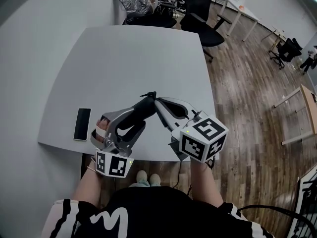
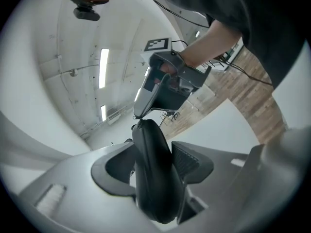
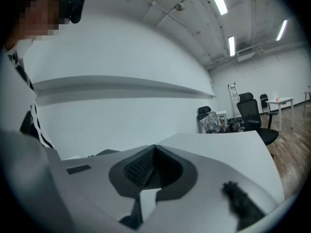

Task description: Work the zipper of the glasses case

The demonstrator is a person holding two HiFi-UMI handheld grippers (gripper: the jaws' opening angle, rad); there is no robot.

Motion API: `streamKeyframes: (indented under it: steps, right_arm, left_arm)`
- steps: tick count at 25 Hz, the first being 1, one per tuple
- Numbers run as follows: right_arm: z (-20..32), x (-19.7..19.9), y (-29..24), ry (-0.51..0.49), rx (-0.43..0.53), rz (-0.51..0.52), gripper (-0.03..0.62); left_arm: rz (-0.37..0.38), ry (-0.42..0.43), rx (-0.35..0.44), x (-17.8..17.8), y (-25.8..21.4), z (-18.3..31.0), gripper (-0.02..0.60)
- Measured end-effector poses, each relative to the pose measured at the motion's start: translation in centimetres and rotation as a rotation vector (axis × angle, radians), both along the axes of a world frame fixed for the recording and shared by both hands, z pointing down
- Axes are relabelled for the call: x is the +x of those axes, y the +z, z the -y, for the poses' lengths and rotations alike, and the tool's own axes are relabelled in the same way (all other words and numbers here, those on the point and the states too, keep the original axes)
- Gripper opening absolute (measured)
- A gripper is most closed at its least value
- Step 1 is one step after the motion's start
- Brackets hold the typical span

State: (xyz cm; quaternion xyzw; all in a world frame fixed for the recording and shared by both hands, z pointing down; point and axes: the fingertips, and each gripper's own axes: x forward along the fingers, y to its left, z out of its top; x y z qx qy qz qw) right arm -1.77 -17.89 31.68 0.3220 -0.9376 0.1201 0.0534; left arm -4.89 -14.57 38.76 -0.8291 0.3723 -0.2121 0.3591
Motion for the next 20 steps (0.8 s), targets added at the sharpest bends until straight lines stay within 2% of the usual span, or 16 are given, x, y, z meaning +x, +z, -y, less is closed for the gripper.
streamKeyframes:
  steps: [4,6,8,10,14,16,17,20]
  right_arm:
    - [-0.3,-0.1,-1.4,0.001,-0.053,0.128,0.005]
    - [-0.4,0.1,-2.0,0.02,-0.073,0.165,0.005]
    - [-0.4,0.3,-1.9,0.046,-0.074,0.15,0.005]
    - [-0.6,0.4,-1.7,0.051,-0.074,0.14,0.005]
    - [-1.2,-0.1,-1.6,0.003,-0.113,0.165,0.005]
    - [-1.4,-0.9,-2.0,-0.038,-0.129,0.182,0.005]
    - [-1.4,-1.3,-2.2,-0.048,-0.124,0.168,0.005]
    - [-1.7,-1.7,-2.8,-0.069,-0.105,0.15,0.005]
  left_arm:
    - [-0.197,0.048,-0.093,-0.1,-1.4,-0.9,0.235]
    - [-0.263,0.066,-0.112,-0.3,-2.5,-1.7,0.23]
    - [-0.304,0.084,-0.115,-0.5,-3.4,-2.3,0.214]
    - [-0.304,0.084,-0.116,-0.4,-3.5,-2.5,0.206]
    - [-0.14,0.022,-0.072,0.2,-1.8,-1.1,0.218]
    - [-0.101,0.017,-0.067,0.6,-1.7,-0.2,0.218]
    - [-0.1,0.016,-0.066,0.9,-1.9,0.3,0.229]
    - [-0.16,-0.002,-0.073,1.1,-2.8,1.5,0.341]
